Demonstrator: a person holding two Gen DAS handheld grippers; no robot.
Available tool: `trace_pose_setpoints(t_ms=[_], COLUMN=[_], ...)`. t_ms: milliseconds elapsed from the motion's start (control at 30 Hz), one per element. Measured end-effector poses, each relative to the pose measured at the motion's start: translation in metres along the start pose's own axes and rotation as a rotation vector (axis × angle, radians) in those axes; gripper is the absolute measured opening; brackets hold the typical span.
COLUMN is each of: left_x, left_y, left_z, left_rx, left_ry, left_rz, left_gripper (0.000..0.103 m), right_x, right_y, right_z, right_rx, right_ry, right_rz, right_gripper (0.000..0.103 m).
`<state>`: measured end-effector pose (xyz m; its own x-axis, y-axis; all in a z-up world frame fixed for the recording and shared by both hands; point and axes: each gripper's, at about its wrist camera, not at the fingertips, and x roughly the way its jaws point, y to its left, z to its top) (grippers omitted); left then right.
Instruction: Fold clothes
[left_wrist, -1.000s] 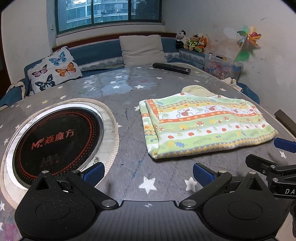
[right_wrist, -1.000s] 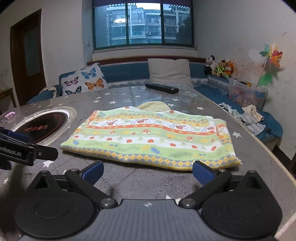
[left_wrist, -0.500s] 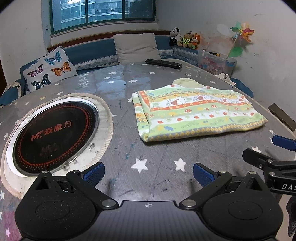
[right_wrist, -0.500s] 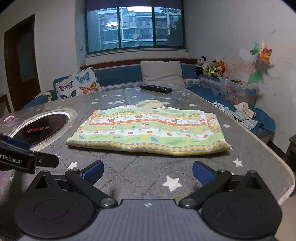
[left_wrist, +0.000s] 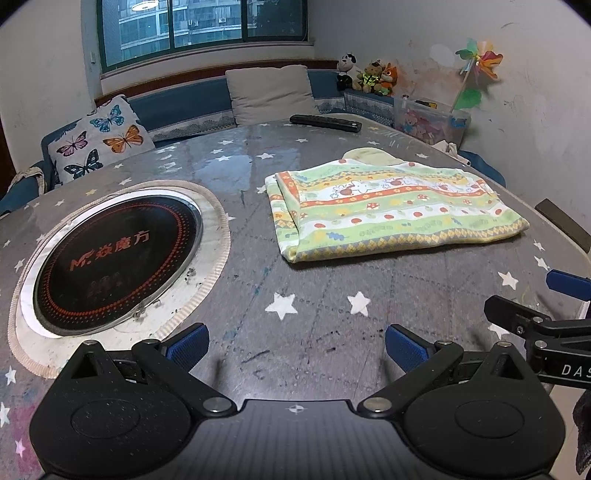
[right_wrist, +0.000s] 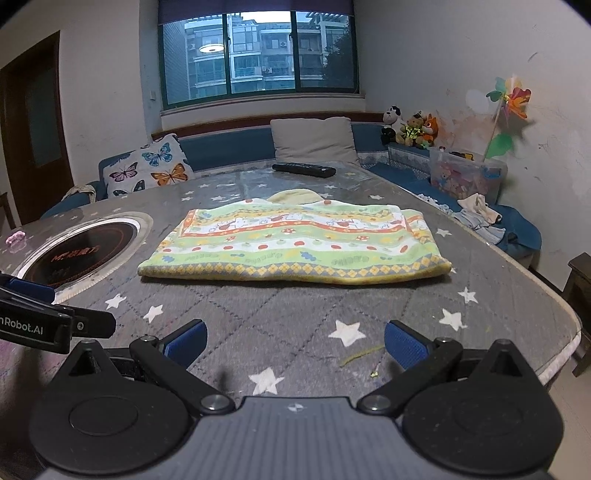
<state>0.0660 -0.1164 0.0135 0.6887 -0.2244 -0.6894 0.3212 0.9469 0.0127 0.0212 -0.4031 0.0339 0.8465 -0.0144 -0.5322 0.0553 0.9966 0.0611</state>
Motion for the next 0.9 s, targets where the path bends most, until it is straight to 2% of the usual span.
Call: trace_pose_setpoints(t_ms=[900], left_x=[-0.008], left_y=[0.000], left_z=[-0.008], left_rx=[0.003], left_ry=[-0.006], left_rz=[-0.003], left_gripper=[0.103], right_x=[-0.007], right_y=[0.011], right_z=[-0.001], right_rx=[-0.013], right_ry=[-0.010], right_rz=[0.004], right_gripper=[0.103])
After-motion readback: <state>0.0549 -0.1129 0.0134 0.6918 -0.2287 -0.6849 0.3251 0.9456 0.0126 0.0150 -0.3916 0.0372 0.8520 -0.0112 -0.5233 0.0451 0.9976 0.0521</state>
